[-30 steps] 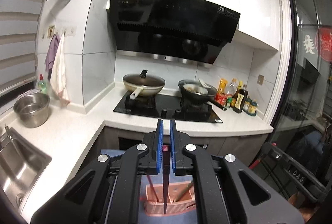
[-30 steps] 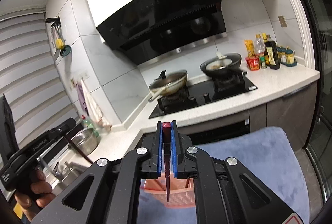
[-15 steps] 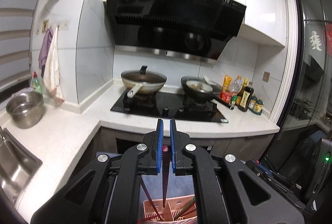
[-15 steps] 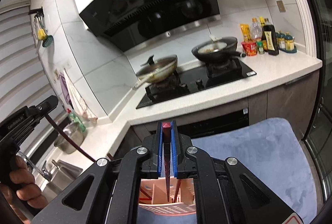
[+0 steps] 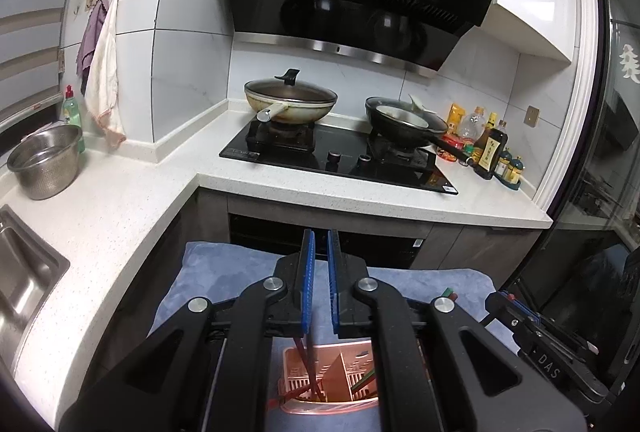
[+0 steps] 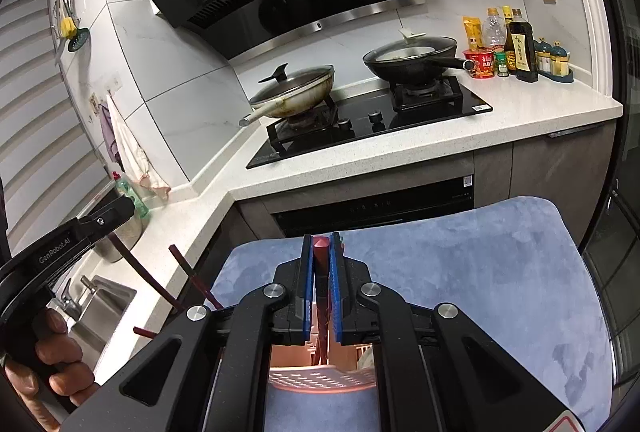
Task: Organize utensils
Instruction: 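Insert both chopsticks into the pink holder and open both grippers, then withdraw both grippers back to the last red and green chopsticks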
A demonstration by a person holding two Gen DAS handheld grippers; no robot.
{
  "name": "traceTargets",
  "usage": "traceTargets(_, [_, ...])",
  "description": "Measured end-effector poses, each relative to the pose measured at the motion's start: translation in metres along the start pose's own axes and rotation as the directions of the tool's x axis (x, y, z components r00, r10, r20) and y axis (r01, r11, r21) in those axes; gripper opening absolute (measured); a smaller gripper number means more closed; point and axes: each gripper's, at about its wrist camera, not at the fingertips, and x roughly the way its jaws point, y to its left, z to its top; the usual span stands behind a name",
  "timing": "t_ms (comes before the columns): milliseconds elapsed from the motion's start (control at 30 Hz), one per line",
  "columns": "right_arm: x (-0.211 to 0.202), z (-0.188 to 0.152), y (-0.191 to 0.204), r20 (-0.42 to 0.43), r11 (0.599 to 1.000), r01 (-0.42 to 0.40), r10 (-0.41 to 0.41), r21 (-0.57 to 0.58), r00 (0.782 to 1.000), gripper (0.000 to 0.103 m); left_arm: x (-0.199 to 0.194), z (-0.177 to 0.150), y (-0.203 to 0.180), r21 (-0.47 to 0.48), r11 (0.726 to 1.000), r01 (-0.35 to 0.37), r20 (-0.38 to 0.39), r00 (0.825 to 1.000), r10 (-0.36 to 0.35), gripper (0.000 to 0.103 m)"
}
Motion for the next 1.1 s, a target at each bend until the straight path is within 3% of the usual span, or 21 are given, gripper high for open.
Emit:
traceTargets(100, [-0.001, 0.000, 0.001, 0.006, 1.000, 0.009, -0.009, -0.002, 1.000, 0.010, 0.000, 0.000, 0.001, -0.003, 1.000, -0.006, -0.001, 1.000, 0.006, 0.007])
traceTargets(267, [-0.006, 0.001, 0.002, 0.017, 1.000, 0.012, -0.012, 0.005, 1.000, 0.015, -0.004, -0.002, 0.004, -0.014, 1.000, -0.013, -0.007, 1.000, 0.013, 0.019])
traceTargets(700, [-0.035, -0.018, 0.009, 0.011, 1.000, 0.000, 0.000, -0.014, 1.000, 0.016, -0.033, -0.017, 0.000, 0.012, 0.999, -0.033, -0.011, 0.999, 0.033, 0.020])
traceTargets(1100, [-0.078, -0.067, 0.029, -0.026, 0.994, 0.005, -0.008, -0.109, 1.000, 0.016, -0.069, -0.065, -0.001, 0.063, 0.995, -0.075, -0.073, 0.994, 0.079, 0.020])
